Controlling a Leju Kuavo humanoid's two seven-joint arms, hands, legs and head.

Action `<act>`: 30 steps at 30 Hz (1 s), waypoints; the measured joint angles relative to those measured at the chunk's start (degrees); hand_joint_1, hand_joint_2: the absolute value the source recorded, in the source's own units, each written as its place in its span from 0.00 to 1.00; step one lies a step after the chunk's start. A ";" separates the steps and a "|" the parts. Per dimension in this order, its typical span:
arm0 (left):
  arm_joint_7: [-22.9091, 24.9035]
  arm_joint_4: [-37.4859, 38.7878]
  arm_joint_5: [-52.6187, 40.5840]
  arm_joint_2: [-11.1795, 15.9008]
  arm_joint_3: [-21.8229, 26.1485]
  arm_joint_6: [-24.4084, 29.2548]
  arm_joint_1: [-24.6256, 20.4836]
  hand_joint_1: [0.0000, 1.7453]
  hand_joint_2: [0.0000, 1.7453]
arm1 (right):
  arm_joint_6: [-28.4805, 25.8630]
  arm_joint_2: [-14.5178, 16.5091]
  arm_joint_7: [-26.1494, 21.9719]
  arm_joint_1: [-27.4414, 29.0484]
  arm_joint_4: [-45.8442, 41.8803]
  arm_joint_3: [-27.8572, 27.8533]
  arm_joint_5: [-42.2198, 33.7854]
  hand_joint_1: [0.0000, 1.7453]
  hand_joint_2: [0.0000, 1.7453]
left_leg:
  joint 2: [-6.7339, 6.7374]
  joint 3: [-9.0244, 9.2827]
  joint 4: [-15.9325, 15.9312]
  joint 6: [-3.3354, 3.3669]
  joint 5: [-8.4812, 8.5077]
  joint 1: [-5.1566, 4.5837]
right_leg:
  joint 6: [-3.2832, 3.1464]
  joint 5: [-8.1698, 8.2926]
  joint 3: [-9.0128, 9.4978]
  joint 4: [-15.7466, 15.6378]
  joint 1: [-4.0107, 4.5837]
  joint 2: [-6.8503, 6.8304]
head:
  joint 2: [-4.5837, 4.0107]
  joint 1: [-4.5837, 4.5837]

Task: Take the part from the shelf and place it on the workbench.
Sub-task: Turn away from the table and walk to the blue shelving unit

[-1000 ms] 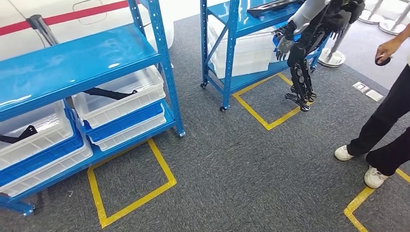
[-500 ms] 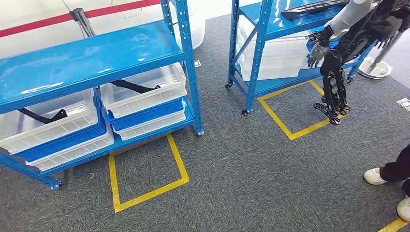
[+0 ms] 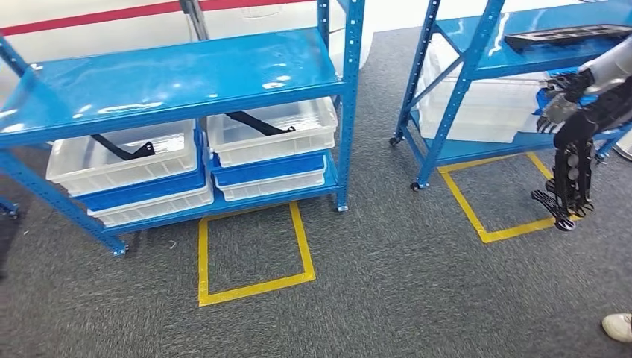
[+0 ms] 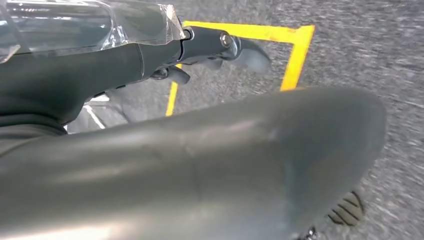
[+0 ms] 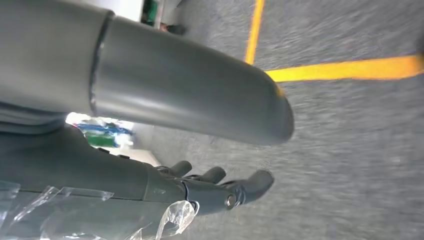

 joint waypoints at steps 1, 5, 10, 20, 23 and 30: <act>0.00 0.00 -0.36 -0.01 -0.33 -0.28 -0.04 0.00 0.00 | -0.01 -0.03 -0.04 0.12 0.01 0.01 -0.02 0.00 0.00 | -0.79 -0.02 0.02 0.08 0.03 0.03 | 0.09 -1.43 -2.14 3.81 -0.05 0.71 | 0.01 0.02; 0.00 0.00 -2.09 -0.03 -1.45 -1.46 0.27 0.00 0.00 | -0.02 -0.16 -0.15 0.19 0.01 0.05 -0.03 0.00 0.00 | -4.32 0.23 0.37 -0.42 -0.35 0.38 | 0.69 3.16 -2.74 1.37 -0.51 1.72 | 0.02 0.03; 0.02 -0.02 -4.21 0.05 -3.02 -2.90 0.41 0.00 0.00 | 0.01 -0.26 -0.23 0.17 0.02 0.11 -0.02 0.00 0.00 | -7.36 -0.50 1.45 -2.12 -1.17 0.52 | 0.04 7.01 0.93 -8.08 -0.86 4.72 | 0.01 0.01; 0.26 -0.02 -7.77 0.01 -6.27 -5.50 0.96 0.00 0.00 | -0.44 -0.30 -0.46 0.10 0.01 0.31 -0.47 0.00 0.00 | -0.58 -7.43 14.85 -2.52 -5.43 0.52 | -1.98 6.31 1.69 -8.29 -0.04 -1.05 | 0.01 -0.04; 0.26 -0.11 -8.77 0.21 -7.13 -5.98 0.87 0.00 0.50 | -1.60 -0.15 -0.44 -0.13 0.02 0.40 -0.83 0.00 0.00 | 0.99 -1.76 3.43 -0.99 -1.23 -0.39 | -1.59 5.83 2.12 -8.33 0.24 -1.67 | -0.01 -0.04; 0.42 -0.26 -9.57 0.28 -8.56 -6.44 0.88 0.00 1.00 | -4.22 -0.28 1.96 -0.22 0.03 0.46 -1.55 0.00 1.00 | 0.21 0.20 0.26 -0.14 -0.63 0.01 | 0.15 1.59 -0.20 -1.78 0.14 0.47 | 0.01 0.01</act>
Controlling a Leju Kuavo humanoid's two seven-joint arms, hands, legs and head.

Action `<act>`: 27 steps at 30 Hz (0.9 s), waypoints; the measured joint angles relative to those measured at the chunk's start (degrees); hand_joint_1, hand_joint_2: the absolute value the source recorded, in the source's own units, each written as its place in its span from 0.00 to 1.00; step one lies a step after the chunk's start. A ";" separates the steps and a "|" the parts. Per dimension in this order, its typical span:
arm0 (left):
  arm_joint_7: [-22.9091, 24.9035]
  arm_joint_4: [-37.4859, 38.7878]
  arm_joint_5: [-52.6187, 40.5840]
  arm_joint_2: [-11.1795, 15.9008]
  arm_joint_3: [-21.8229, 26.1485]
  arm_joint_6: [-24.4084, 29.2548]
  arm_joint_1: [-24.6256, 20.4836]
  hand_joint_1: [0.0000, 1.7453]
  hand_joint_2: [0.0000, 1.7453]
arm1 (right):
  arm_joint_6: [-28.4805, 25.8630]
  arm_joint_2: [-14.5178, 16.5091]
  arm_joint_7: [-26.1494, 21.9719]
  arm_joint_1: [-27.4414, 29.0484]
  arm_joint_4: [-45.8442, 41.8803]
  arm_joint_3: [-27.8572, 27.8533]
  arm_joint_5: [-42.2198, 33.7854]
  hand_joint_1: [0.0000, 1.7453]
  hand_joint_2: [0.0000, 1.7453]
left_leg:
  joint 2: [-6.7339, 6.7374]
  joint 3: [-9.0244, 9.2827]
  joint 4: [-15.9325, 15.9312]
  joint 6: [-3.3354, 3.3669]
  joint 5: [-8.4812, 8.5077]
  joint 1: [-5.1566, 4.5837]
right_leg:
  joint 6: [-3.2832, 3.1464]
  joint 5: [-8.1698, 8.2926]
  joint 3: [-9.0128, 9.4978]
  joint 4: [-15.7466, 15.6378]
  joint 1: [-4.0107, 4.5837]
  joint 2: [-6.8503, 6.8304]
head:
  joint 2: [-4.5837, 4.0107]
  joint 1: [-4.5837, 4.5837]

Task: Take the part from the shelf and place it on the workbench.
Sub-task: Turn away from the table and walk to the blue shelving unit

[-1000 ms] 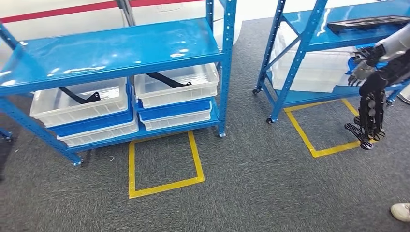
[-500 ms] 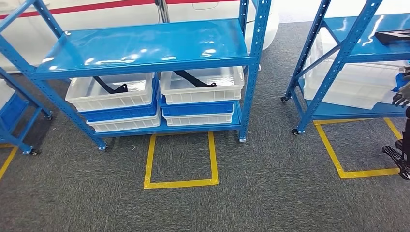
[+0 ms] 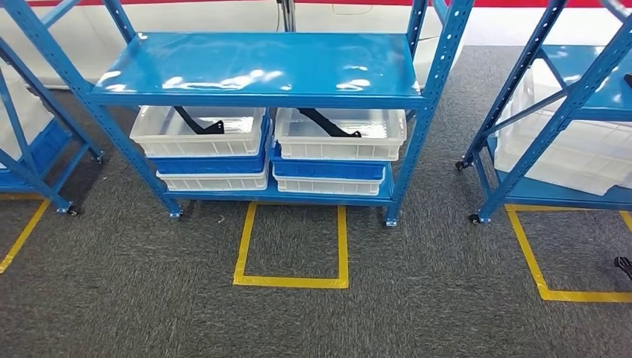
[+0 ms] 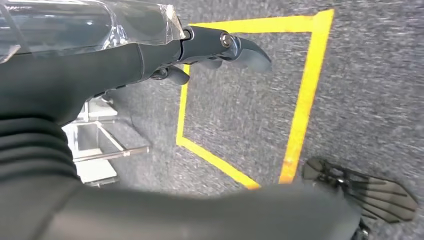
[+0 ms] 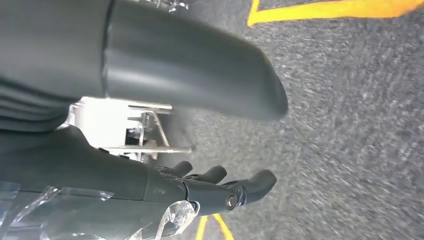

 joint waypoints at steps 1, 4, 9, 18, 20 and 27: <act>-0.01 0.00 -0.01 -0.02 -0.19 -0.22 -0.06 0.00 1.00 | 0.00 0.00 0.27 0.16 0.01 0.02 -0.26 0.00 1.00 | -0.21 0.04 0.00 0.19 -0.08 0.07 | 0.13 -1.78 -2.18 4.02 -0.06 0.49 | 0.01 0.02; 0.28 0.00 -0.58 -0.08 -0.65 -0.84 -0.04 0.00 1.00 | 0.61 0.00 0.56 0.32 0.01 0.04 -0.86 0.00 1.00 | -1.00 0.32 0.10 0.07 -0.41 0.28 | 0.72 -1.81 -5.61 8.74 -0.46 0.73 | 0.01 0.03; 0.56 -0.03 -1.98 -0.11 -1.32 -1.49 -0.02 0.00 1.00 | 1.13 0.06 0.55 0.45 0.01 0.09 -1.29 0.00 1.00 | -2.15 0.49 1.54 -1.73 -2.00 0.46 | 1.22 5.73 0.17 -5.62 -1.41 1.72 | 0.00 0.02; 0.90 -0.04 -3.20 -0.33 -3.27 -2.40 0.66 0.00 1.00 | 1.49 0.07 0.15 0.28 -0.05 0.08 -1.38 0.00 1.00 | -0.99 -7.96 18.92 -2.98 -9.42 1.00 | -1.49 5.20 0.55 -5.86 -0.85 1.06 | 0.01 -0.05; 0.60 -0.04 -1.34 -0.34 -4.63 -2.57 1.85 0.00 1.00 | 1.80 0.09 -0.67 0.19 -0.39 0.00 -1.40 0.00 1.00 | -0.95 -7.54 16.94 -2.47 -6.98 0.83 | -1.60 4.95 0.99 -5.87 -0.65 1.06 | 0.01 -0.05; -1.70 -0.30 8.57 -0.07 -11.05 -2.88 5.31 0.00 1.00 | 3.39 0.31 -4.59 0.24 -2.32 -1.23 -1.72 0.00 1.00 | -0.10 -1.42 1.92 -0.37 -0.76 -0.59 | -0.19 4.04 2.19 -6.43 -0.38 0.49 | 0.01 -0.02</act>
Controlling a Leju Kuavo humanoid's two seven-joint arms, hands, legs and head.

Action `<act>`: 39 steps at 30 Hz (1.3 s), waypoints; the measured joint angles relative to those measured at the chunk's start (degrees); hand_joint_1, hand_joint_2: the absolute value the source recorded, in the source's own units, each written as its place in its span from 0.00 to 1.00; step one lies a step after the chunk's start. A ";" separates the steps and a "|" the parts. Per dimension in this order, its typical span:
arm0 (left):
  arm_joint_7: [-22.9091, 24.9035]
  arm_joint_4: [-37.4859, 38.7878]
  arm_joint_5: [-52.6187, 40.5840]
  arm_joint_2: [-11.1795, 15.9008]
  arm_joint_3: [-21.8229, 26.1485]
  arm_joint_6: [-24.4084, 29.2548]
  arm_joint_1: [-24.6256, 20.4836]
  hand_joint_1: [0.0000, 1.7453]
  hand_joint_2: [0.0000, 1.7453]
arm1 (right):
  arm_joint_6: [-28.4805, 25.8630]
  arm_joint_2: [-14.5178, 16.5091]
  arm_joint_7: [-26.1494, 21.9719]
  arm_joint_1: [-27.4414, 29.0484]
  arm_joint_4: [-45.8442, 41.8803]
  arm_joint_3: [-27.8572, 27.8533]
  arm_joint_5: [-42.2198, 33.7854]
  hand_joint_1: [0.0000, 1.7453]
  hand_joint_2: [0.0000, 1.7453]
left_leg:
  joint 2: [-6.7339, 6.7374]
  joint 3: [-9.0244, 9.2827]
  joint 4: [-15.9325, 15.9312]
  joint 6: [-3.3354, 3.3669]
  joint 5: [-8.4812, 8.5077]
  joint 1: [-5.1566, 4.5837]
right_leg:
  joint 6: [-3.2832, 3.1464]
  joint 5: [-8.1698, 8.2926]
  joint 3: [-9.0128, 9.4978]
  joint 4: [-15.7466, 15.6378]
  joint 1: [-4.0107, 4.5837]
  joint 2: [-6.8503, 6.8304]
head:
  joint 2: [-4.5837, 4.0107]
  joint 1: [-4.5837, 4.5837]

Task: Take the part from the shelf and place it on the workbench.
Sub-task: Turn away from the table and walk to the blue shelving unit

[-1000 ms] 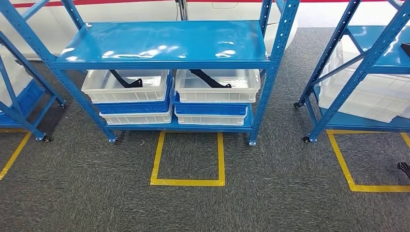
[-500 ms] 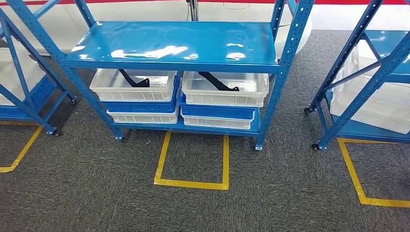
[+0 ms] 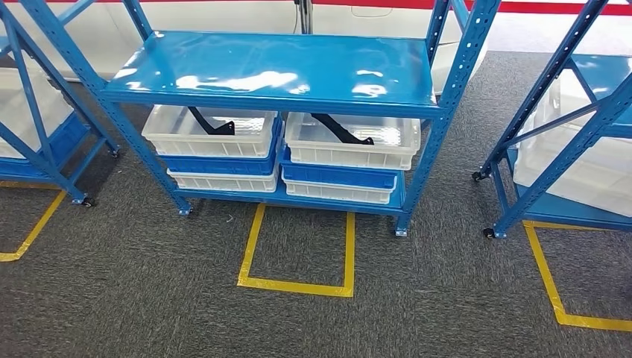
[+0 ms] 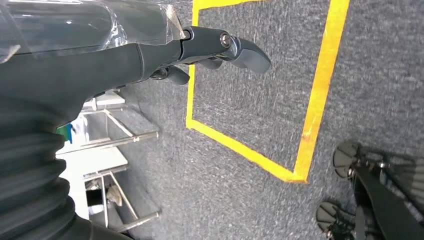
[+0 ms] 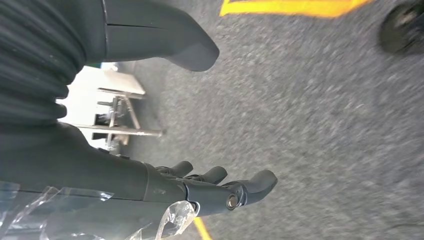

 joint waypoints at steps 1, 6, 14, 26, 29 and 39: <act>-0.35 -0.16 1.44 0.07 -1.00 -0.07 0.39 0.00 1.00 | 0.25 -0.02 -0.54 0.20 -0.16 -0.26 -0.07 0.00 1.00 | -0.08 0.36 -0.49 0.18 0.17 0.13 | 0.28 -0.39 0.09 0.39 0.00 -0.03 | -0.01 0.01; -2.09 -2.01 8.54 0.29 -6.40 -0.34 0.81 0.00 1.00 | 1.42 -0.15 -3.23 2.73 -0.40 -1.72 -0.22 0.00 1.00 | -0.24 1.18 -1.38 1.04 0.35 0.29 | 0.83 -7.56 -6.96 14.85 0.09 0.43 | 0.00 0.06; -4.79 -7.43 19.56 1.09 -15.65 -0.91 0.35 0.00 1.00 | 3.24 -0.62 -7.41 8.27 -0.30 -4.51 -0.73 0.00 1.00 | -0.68 1.93 -0.68 -0.57 -1.00 0.11 | 0.02 1.18 -0.53 -0.50 0.09 0.76 | 0.00 -0.01; -8.19 -8.95 35.26 1.58 -29.59 -1.79 9.77 0.00 1.00 | 5.75 -0.76 -13.72 6.05 -5.81 -8.91 -1.09 0.00 1.00 | -0.46 -0.83 4.91 -0.91 -2.58 0.37 | -1.05 0.92 0.12 -0.76 0.66 0.00 | 0.00 -0.08; -9.06 -8.85 38.88 1.74 -32.76 -1.95 11.72 0.00 1.00 | 6.28 -0.82 -15.10 5.40 -7.81 -10.03 -1.26 0.00 1.00 | -0.43 1.13 0.45 0.17 -1.38 -0.43 | -0.19 0.64 0.36 -1.02 0.59 -0.11 | 0.00 -0.02; -10.36 -13.10 40.65 2.32 -41.54 -2.66 7.95 0.00 1.00 | 6.91 -0.94 -16.18 12.01 -7.16 -12.84 -1.81 0.00 1.00 | -0.84 1.74 -0.54 2.58 -0.92 -1.45 | 0.16 -5.36 -6.60 13.46 0.98 0.41 | 0.00 0.02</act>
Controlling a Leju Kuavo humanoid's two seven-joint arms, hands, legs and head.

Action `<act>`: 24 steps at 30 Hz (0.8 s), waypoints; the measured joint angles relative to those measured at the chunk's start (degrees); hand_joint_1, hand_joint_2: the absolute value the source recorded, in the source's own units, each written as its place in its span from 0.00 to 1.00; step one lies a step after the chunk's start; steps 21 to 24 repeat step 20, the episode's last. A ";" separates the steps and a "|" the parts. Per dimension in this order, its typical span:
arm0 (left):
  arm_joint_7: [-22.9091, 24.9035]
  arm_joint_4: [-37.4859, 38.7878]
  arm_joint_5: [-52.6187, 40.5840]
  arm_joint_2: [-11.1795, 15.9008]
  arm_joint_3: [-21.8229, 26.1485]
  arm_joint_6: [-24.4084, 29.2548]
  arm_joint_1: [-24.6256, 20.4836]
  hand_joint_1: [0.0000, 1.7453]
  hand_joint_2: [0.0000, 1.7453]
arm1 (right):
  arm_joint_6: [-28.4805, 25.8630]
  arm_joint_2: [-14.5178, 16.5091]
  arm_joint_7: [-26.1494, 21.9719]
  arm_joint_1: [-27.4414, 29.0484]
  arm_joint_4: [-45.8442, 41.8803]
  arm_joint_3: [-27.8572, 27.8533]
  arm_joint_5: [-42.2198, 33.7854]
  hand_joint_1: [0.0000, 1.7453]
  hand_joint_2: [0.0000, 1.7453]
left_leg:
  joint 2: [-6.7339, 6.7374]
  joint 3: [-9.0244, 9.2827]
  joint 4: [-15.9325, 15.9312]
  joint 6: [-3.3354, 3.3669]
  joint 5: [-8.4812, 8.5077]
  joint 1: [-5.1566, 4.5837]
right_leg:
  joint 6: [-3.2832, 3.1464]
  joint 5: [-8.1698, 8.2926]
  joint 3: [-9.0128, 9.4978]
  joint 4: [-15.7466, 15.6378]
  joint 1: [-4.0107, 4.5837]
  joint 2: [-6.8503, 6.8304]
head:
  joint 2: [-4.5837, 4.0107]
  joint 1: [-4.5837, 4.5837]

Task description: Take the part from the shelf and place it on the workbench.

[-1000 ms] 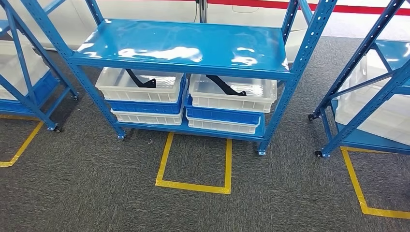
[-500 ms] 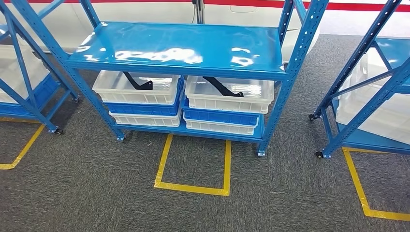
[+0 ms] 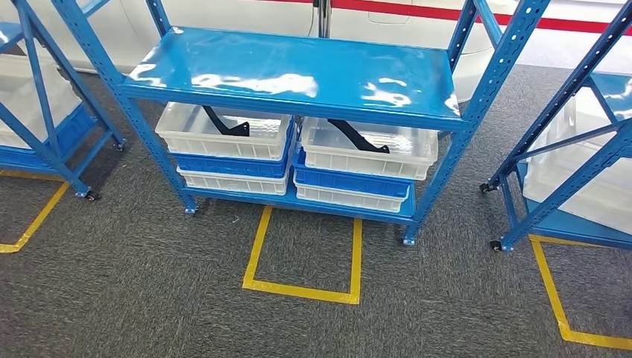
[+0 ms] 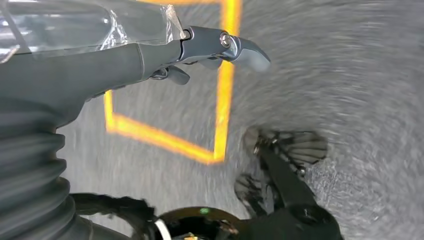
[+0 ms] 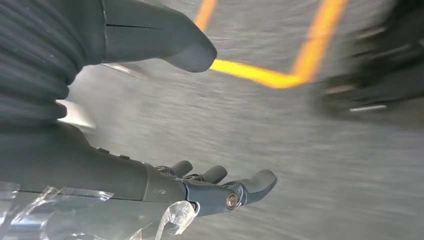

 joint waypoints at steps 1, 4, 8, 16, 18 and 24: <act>0.44 -0.11 -2.79 0.00 -0.09 -0.15 -0.46 0.00 1.00 | -0.38 -0.01 0.78 0.13 0.09 -0.01 -0.05 0.00 1.00 | 0.08 0.16 0.00 0.02 -0.06 -0.24 | -0.52 2.27 1.71 -3.88 0.28 0.03 | 0.00 -0.01; 1.53 -0.20 -9.25 -0.05 0.02 -0.47 -1.28 0.00 1.00 | -1.37 -0.26 2.65 0.15 0.39 0.03 -0.07 0.00 1.00 | 0.73 0.28 0.06 -0.28 -0.35 -0.53 | -2.20 6.59 5.85 -13.62 1.29 0.09 | 0.00 -0.10; 2.65 -0.20 -15.05 -0.09 1.18 -0.74 -2.21 0.00 1.00 | -2.30 -0.33 4.58 -0.87 0.80 0.33 -0.09 0.00 1.00 | 1.15 0.18 0.12 -0.56 -0.49 -0.36 | -2.50 7.08 6.03 -14.66 1.52 0.05 | -0.01 -0.04; 4.44 -0.05 -26.87 -0.09 6.75 -1.22 -4.01 0.00 1.00 | -4.00 -0.03 8.14 -3.53 2.03 2.40 -0.20 0.00 1.00 | 1.07 0.20 0.08 -0.72 -0.37 -0.20 | -2.39 7.16 6.09 -14.67 1.63 -0.17 | 0.00 -0.05; 4.92 0.14 -29.83 -0.09 8.53 -1.37 -4.56 0.00 1.00 | -4.45 0.02 9.04 -4.05 2.37 3.09 -0.23 0.00 1.00 | 1.07 0.19 0.06 -0.77 -0.35 -0.12 | -2.40 7.16 6.08 -14.67 1.70 -0.18 | 0.00 -0.05; 5.11 0.37 -30.79 -0.11 9.90 -1.42 -4.98 0.00 1.00 | -4.59 0.06 9.34 -4.44 2.63 3.64 -0.25 0.00 1.00 | 1.07 0.18 0.05 -0.80 -0.33 -0.08 | -2.40 7.16 6.08 -14.67 1.73 -0.18 | 0.00 -0.05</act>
